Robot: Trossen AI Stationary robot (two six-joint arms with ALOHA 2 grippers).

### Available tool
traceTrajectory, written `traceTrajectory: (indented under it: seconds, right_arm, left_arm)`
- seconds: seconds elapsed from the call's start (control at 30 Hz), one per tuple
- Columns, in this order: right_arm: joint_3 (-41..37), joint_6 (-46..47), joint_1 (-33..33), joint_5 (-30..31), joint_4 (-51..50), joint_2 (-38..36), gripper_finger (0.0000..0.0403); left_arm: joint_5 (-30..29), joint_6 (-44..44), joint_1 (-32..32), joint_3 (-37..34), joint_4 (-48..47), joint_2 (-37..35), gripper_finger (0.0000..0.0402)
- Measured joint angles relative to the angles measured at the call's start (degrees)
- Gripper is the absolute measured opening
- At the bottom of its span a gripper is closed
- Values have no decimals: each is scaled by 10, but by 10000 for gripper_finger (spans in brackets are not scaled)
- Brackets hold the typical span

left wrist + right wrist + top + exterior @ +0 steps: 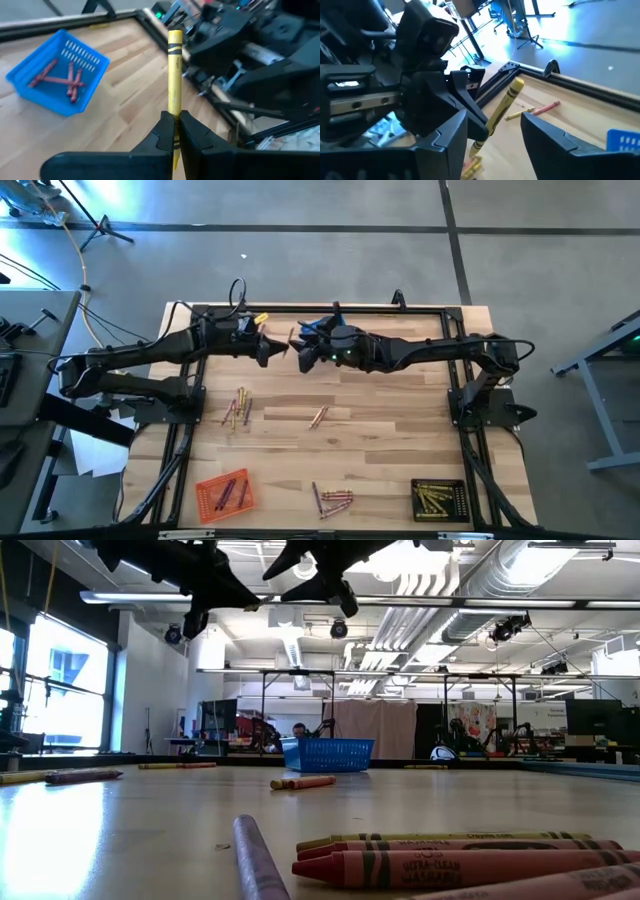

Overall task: Sort crayons
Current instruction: Put the yellow crayon into the black bin

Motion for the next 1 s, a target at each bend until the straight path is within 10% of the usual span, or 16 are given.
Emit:
traceTrajectory:
  seconds: [1.0]
  right_arm:
    - [0, 128, 0, 29, 17, 0, 154]
  left_arm:
    - [-1, -5, -56, 1, 46, 0, 3]
